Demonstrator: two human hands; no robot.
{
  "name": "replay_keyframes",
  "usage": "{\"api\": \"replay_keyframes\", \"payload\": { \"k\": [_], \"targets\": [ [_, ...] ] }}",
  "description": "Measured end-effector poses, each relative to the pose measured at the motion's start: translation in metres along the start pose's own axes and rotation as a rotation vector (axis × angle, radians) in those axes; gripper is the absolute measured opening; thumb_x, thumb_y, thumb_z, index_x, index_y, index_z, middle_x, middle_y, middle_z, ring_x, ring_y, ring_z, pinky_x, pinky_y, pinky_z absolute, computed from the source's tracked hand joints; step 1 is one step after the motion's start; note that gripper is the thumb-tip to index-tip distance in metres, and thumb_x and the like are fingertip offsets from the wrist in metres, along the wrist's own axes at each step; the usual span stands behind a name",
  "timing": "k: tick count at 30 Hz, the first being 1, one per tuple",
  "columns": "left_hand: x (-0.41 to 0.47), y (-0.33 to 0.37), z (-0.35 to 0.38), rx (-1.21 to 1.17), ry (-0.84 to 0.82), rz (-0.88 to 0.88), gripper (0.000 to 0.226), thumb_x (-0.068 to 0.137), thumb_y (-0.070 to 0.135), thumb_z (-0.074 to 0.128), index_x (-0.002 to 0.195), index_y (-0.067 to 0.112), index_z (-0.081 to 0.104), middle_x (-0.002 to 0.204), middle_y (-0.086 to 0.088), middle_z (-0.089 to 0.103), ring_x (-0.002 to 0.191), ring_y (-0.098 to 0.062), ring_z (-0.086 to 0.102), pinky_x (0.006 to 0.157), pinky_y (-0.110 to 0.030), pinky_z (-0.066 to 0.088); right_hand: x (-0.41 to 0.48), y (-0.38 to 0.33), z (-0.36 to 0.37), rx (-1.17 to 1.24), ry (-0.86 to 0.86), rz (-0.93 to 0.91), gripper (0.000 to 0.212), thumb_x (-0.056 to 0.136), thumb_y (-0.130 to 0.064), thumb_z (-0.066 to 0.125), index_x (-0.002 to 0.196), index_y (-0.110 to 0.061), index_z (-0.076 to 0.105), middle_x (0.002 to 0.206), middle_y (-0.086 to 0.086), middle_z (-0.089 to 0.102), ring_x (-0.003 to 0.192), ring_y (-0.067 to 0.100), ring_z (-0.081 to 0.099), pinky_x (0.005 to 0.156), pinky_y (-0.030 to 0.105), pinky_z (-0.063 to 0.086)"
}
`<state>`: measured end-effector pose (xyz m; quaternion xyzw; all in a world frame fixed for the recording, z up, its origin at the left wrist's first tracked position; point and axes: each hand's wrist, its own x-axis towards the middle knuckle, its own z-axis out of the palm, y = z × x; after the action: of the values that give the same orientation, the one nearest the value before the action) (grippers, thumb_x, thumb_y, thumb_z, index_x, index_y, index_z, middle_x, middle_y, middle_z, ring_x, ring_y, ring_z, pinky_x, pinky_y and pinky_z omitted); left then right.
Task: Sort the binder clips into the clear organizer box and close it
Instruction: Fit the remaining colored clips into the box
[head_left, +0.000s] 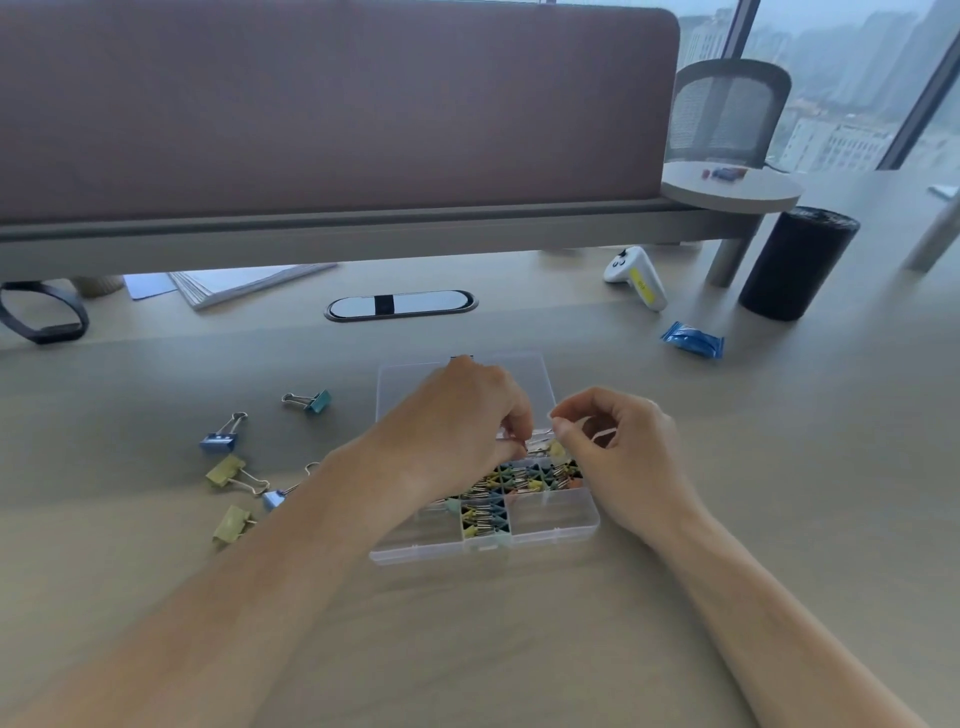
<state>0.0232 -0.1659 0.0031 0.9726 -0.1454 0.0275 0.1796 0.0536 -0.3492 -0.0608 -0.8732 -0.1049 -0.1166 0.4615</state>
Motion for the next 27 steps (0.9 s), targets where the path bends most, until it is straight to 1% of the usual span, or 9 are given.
{"api": "replay_keyframes", "payload": {
  "k": [3, 6, 10, 14, 16, 19, 22, 24, 27],
  "targets": [
    [-0.002, 0.001, 0.0, 0.009, -0.008, 0.02, 0.012, 0.091, 0.031, 0.076, 0.103, 0.028, 0.079, 0.106, 0.011, 0.074, 0.097, -0.005, 0.066, 0.085, -0.017, 0.04, 0.0, 0.001, 0.002, 0.01, -0.012, 0.002, 0.013, 0.088, -0.022, 0.078, 0.079, -0.031, 0.076, 0.068, -0.01, 0.069, 0.062, 0.003, 0.06, 0.059, 0.013, 0.046],
    [-0.002, -0.001, 0.002, -0.017, -0.009, 0.028, 0.012, 0.091, 0.031, 0.076, 0.102, 0.028, 0.08, 0.105, 0.011, 0.074, 0.091, -0.002, 0.062, 0.075, -0.009, 0.035, 0.0, 0.002, 0.003, 0.017, -0.007, -0.006, 0.014, 0.086, -0.022, 0.08, 0.077, -0.031, 0.075, 0.066, -0.01, 0.068, 0.06, 0.004, 0.059, 0.058, 0.014, 0.046],
    [-0.001, -0.005, 0.004, -0.039, -0.012, 0.022, 0.015, 0.091, 0.034, 0.075, 0.105, 0.028, 0.079, 0.108, 0.01, 0.074, 0.097, -0.005, 0.064, 0.083, -0.017, 0.039, 0.0, 0.004, 0.002, 0.022, -0.013, -0.017, 0.015, 0.086, -0.021, 0.08, 0.076, -0.03, 0.074, 0.061, -0.012, 0.065, 0.056, 0.003, 0.056, 0.057, 0.015, 0.046],
    [-0.003, -0.011, 0.003, -0.062, -0.021, 0.015, 0.017, 0.092, 0.039, 0.073, 0.105, 0.029, 0.079, 0.103, 0.011, 0.074, 0.095, -0.003, 0.064, 0.08, -0.016, 0.041, 0.0, 0.005, 0.002, 0.031, -0.017, -0.013, 0.015, 0.086, -0.021, 0.08, 0.075, -0.03, 0.075, 0.061, -0.016, 0.065, 0.055, 0.004, 0.056, 0.06, 0.036, 0.059],
    [-0.005, -0.015, -0.001, -0.085, 0.003, 0.018, 0.014, 0.096, 0.031, 0.07, 0.106, 0.028, 0.079, 0.103, 0.012, 0.075, 0.094, -0.001, 0.065, 0.079, -0.012, 0.043, 0.001, 0.006, 0.003, 0.028, -0.011, -0.013, 0.016, 0.085, -0.021, 0.08, 0.074, -0.031, 0.075, 0.062, -0.012, 0.066, 0.056, 0.005, 0.057, 0.062, 0.039, 0.061],
    [-0.009, -0.022, -0.005, -0.094, 0.03, 0.007, 0.021, 0.099, 0.017, 0.064, 0.11, 0.029, 0.078, 0.109, 0.014, 0.074, 0.096, 0.002, 0.065, 0.079, 0.0, 0.036, 0.0, 0.007, 0.003, 0.032, -0.01, -0.017, 0.015, 0.086, -0.021, 0.08, 0.075, -0.031, 0.075, 0.063, -0.01, 0.066, 0.057, 0.005, 0.058, 0.061, 0.038, 0.06],
    [-0.01, -0.022, -0.002, -0.071, -0.042, 0.039, 0.025, 0.098, 0.015, 0.064, 0.11, 0.033, 0.077, 0.113, 0.014, 0.072, 0.101, -0.003, 0.063, 0.085, -0.011, 0.04, -0.001, 0.005, 0.003, 0.024, -0.022, -0.023, 0.015, 0.084, -0.021, 0.081, 0.075, -0.031, 0.074, 0.063, -0.009, 0.066, 0.056, 0.005, 0.057, 0.059, 0.03, 0.056],
    [-0.009, -0.02, 0.002, -0.053, -0.064, 0.081, 0.026, 0.098, 0.013, 0.064, 0.111, 0.033, 0.077, 0.113, 0.013, 0.07, 0.103, -0.007, 0.061, 0.088, -0.017, 0.039, -0.001, 0.005, 0.002, 0.052, -0.032, -0.002, 0.015, 0.082, -0.021, 0.083, 0.075, -0.031, 0.074, 0.063, -0.008, 0.065, 0.055, 0.007, 0.057, 0.06, 0.038, 0.06],
    [-0.006, -0.02, 0.007, -0.012, -0.059, 0.121, 0.025, 0.099, 0.013, 0.064, 0.108, 0.032, 0.078, 0.114, 0.014, 0.069, 0.104, -0.008, 0.059, 0.087, -0.019, 0.039, 0.001, 0.004, 0.001, 0.104, -0.052, 0.049, 0.015, 0.079, -0.019, 0.083, 0.076, -0.03, 0.075, 0.065, -0.008, 0.065, 0.057, 0.011, 0.059, 0.061, 0.049, 0.062]
  ]
}}
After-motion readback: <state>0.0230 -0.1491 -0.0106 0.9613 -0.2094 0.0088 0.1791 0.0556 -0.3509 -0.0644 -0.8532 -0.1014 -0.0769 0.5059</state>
